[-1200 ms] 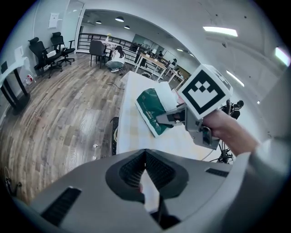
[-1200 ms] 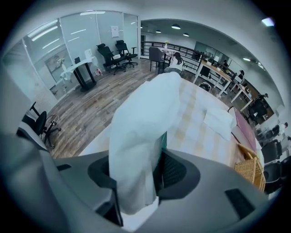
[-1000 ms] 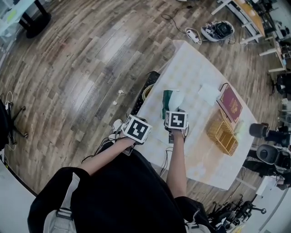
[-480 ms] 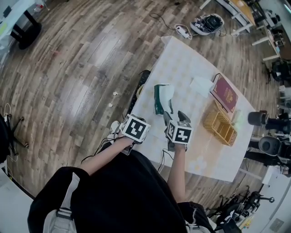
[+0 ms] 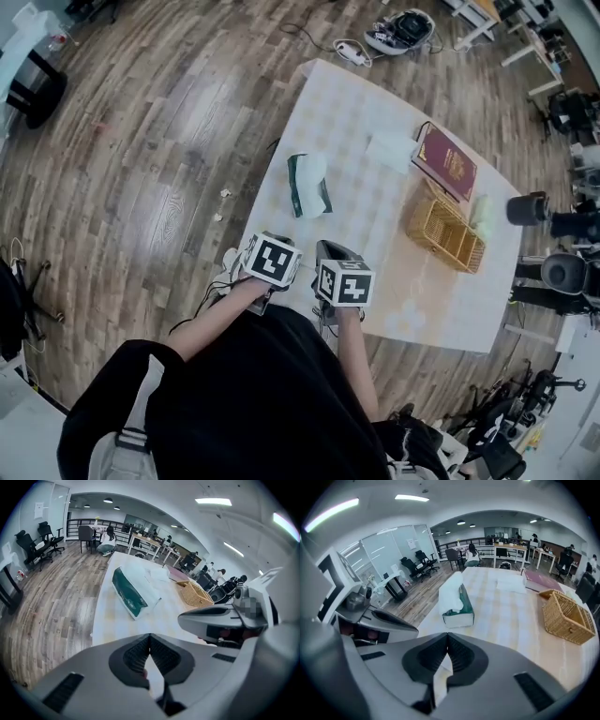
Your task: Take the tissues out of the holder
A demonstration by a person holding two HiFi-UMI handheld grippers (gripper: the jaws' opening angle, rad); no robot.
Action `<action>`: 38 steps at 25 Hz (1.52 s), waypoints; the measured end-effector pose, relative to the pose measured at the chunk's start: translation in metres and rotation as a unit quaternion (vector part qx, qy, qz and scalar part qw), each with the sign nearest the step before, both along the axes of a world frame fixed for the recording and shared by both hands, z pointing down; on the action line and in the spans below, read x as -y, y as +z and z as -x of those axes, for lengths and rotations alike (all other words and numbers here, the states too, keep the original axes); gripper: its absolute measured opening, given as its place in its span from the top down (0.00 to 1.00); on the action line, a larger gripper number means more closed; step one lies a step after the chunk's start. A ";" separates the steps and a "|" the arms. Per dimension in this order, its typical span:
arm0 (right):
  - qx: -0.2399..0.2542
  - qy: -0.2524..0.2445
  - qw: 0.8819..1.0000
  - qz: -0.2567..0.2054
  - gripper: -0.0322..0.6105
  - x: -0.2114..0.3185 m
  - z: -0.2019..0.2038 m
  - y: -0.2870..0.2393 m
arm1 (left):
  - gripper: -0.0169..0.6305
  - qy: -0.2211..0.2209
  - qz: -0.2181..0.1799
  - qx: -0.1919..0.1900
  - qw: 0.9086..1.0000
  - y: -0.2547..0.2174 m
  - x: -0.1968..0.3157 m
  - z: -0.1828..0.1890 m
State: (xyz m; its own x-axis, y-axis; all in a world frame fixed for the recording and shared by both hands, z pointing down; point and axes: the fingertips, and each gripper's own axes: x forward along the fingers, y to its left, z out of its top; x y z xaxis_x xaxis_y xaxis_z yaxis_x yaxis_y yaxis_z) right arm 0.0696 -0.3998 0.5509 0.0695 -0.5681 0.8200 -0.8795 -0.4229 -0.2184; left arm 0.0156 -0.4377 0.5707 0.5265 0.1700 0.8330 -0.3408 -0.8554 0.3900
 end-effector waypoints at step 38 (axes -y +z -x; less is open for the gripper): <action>0.007 -0.034 0.999 0.014 0.93 -0.018 0.015 -0.002 | 0.96 0.008 -0.040 0.004 0.999 -0.005 -0.024 0.001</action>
State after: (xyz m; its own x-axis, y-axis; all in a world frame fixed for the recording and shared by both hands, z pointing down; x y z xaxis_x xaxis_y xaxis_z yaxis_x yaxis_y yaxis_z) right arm 0.0545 -0.3821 0.5485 0.0194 -0.5477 0.8365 -0.9031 -0.3685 -0.2204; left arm 0.0144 -0.4136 0.5654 0.5176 0.1115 0.8483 -0.3298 -0.8889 0.3180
